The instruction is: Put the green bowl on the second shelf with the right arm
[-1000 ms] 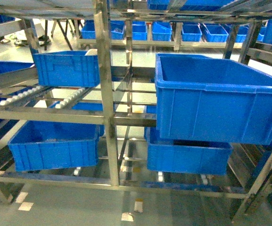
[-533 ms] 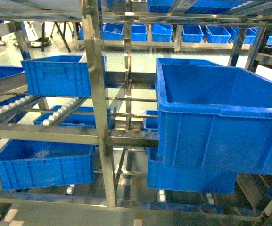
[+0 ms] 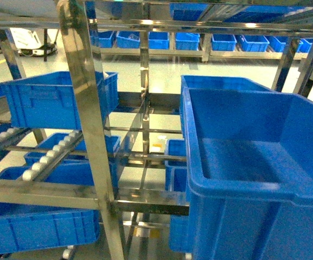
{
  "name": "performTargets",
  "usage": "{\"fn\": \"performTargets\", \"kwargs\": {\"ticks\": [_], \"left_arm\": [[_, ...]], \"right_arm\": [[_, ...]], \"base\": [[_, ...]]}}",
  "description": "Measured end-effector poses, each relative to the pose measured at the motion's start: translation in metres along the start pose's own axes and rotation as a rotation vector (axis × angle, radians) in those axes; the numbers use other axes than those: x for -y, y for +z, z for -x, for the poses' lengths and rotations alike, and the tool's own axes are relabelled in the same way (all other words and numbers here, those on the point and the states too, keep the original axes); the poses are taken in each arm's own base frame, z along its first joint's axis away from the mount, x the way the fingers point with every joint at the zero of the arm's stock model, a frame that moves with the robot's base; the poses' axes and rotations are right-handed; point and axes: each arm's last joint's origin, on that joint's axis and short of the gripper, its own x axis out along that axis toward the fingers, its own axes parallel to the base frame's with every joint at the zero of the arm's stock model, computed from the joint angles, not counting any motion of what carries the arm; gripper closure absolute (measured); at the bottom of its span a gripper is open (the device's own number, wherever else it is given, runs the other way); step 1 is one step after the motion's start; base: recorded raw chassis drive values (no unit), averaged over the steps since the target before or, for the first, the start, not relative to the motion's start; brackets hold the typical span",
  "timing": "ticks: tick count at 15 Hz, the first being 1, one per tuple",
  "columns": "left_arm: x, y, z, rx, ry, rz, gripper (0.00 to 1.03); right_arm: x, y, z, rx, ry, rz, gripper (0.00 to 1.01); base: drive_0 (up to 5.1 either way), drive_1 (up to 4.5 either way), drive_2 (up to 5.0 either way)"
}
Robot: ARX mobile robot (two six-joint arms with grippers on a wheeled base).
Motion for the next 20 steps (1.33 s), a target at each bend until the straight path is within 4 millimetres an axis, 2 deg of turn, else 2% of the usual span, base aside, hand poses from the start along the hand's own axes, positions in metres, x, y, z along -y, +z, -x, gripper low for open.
{"fn": "performTargets", "kwargs": {"ticks": [2,10,11,13,16,18,20], "left_arm": [[0.000,0.000,0.000,0.001,0.000,0.000,0.05],[0.000,0.000,0.000,-0.001,0.000,0.000,0.05],[0.000,0.000,0.000,-0.001,0.000,0.000,0.05],[0.000,0.000,0.000,-0.001,0.000,0.000,0.05],[0.000,0.000,0.000,-0.001,0.000,0.000,0.05],[0.000,0.000,0.000,-0.001,0.000,0.000,0.05],[0.000,0.000,0.000,-0.001,0.000,0.000,0.05]], "right_arm": [[0.000,0.000,0.000,0.000,0.000,0.000,0.99],[0.001,-0.003,0.001,-0.019,0.005,0.002,0.99],[0.003,-0.010,0.004,-0.049,0.008,0.005,0.99],[0.010,-0.041,0.011,-0.165,0.000,0.023,0.99],[0.018,-0.066,0.011,-0.241,0.003,0.015,0.99],[0.023,-0.079,0.004,-0.269,0.008,0.013,0.99],[0.030,-0.099,-0.014,-0.324,0.019,0.009,0.99]], "base": [[-0.1,3.63,-3.8],[0.0,0.00,0.0],[0.0,0.00,0.0],[0.0,0.00,0.0],[0.0,0.00,0.0],[0.0,0.00,0.0],[0.0,0.00,0.0]]}}
